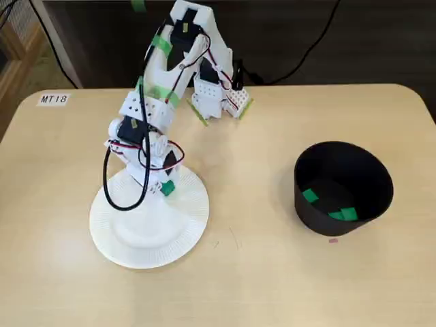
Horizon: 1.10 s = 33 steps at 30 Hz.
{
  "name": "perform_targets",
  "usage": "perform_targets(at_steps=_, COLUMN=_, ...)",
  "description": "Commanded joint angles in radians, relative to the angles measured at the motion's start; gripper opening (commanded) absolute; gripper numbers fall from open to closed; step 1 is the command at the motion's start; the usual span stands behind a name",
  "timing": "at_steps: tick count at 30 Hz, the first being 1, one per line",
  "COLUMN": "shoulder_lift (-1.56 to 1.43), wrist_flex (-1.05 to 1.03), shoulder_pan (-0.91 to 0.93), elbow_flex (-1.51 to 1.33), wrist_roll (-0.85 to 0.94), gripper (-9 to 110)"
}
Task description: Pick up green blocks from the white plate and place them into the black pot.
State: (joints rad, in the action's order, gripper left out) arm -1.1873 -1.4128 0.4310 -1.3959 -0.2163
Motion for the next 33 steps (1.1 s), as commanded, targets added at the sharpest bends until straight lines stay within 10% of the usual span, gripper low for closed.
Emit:
perform_targets(at_steps=1, shoulder_lift=-0.080, wrist_flex=0.063, shoulder_pan=-0.011, elbow_flex=0.117, wrist_roll=0.040, gripper=-2)
perform_targets(at_steps=18, shoulder_lift=-0.900, wrist_flex=0.922, shoulder_pan=-0.692, elbow_flex=-0.350, wrist_roll=0.077, gripper=-2)
perform_targets(at_steps=33, shoulder_lift=-0.959, wrist_flex=1.285, shoulder_pan=-1.012, elbow_flex=-0.910, wrist_roll=0.207, gripper=-2)
